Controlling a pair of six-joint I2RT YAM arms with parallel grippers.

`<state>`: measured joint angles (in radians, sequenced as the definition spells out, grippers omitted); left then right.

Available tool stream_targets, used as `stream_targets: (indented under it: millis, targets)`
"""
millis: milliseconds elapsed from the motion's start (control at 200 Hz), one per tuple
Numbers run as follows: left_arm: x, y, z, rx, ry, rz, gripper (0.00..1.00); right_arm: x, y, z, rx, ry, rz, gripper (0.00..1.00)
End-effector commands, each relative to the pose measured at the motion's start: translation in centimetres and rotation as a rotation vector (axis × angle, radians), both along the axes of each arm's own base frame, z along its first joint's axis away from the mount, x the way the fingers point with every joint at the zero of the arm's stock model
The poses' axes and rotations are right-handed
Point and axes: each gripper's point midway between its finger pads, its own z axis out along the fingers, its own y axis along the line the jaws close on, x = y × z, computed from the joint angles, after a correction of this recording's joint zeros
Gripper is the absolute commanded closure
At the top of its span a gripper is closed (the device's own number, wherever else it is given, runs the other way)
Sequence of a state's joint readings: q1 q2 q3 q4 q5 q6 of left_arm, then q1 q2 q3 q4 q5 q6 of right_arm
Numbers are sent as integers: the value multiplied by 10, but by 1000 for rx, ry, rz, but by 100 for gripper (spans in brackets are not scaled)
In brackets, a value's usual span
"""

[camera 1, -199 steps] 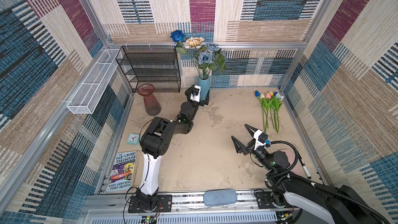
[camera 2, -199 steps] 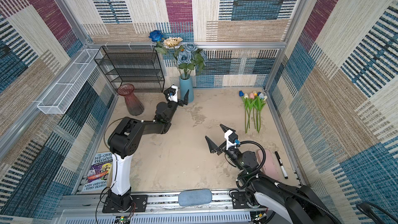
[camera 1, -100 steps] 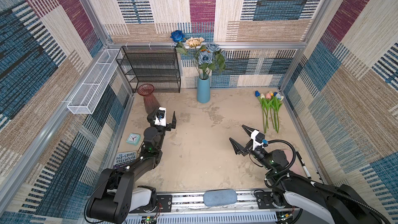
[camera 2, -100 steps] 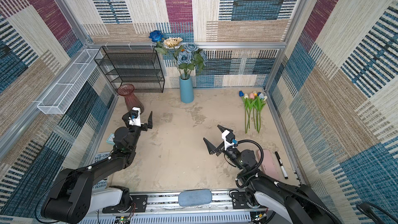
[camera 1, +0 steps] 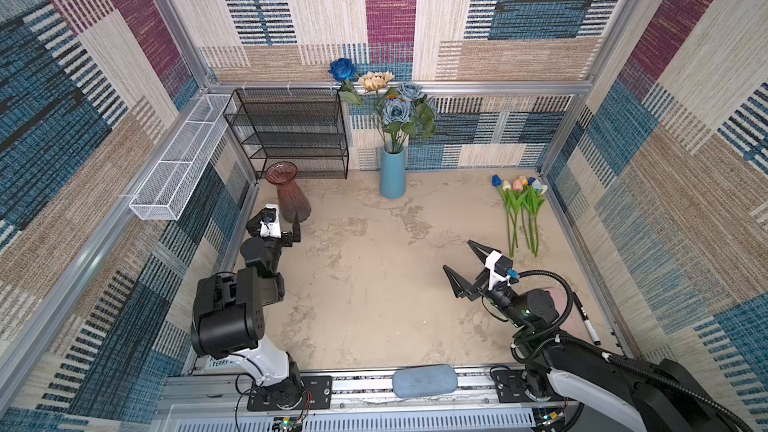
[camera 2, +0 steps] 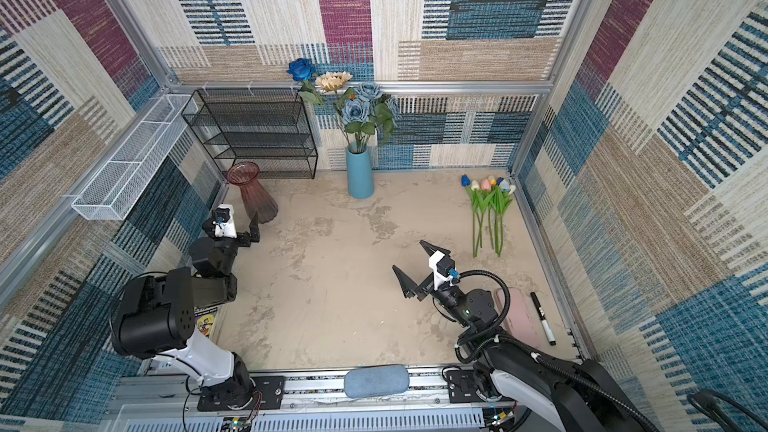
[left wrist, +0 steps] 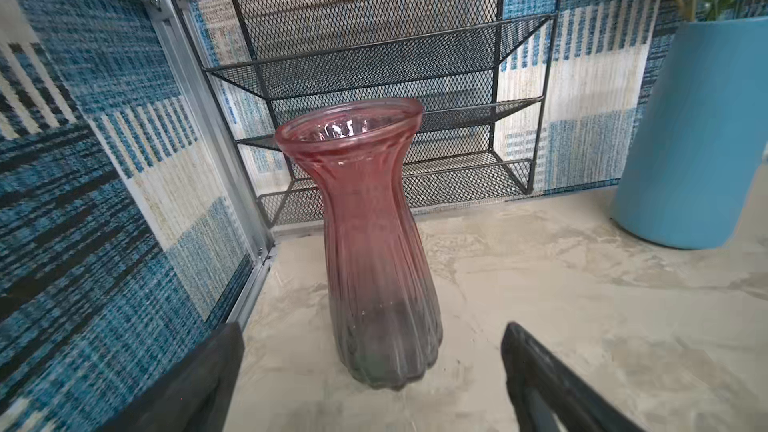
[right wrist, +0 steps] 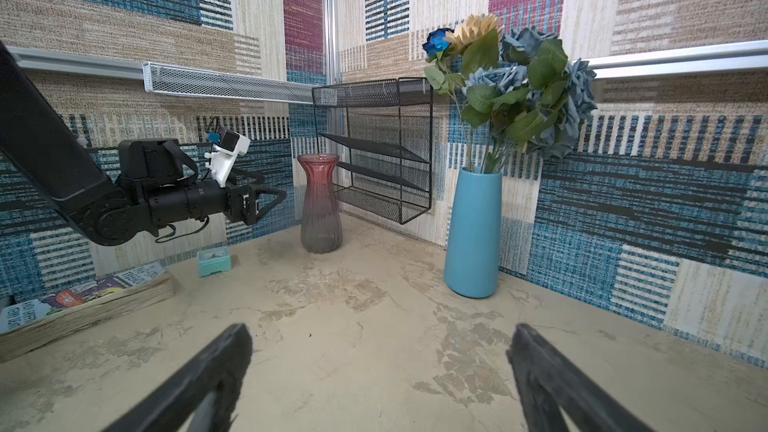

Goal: Arrange the flowers into the vase
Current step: 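Reach the left gripper to the pink glass vase and grasp its rim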

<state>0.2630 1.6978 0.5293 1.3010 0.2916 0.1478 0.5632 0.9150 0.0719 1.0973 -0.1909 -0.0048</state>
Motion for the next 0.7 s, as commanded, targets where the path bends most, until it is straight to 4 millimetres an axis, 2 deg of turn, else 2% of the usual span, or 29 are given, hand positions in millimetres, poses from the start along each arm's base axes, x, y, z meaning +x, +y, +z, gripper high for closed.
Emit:
stream_targets:
  millis: [0, 341, 696]
  targets:
    - [13, -13, 17, -28, -85, -116, 1, 1, -2, 2, -2, -12, -14, 0]
    - [59, -4, 6, -23, -93, -139, 1, 4, 1, -1, -14, -5, -15, 0]
    - [103, 14, 9, -3, -134, -102, 0, 5, 2, -2, -19, -7, -12, 0]
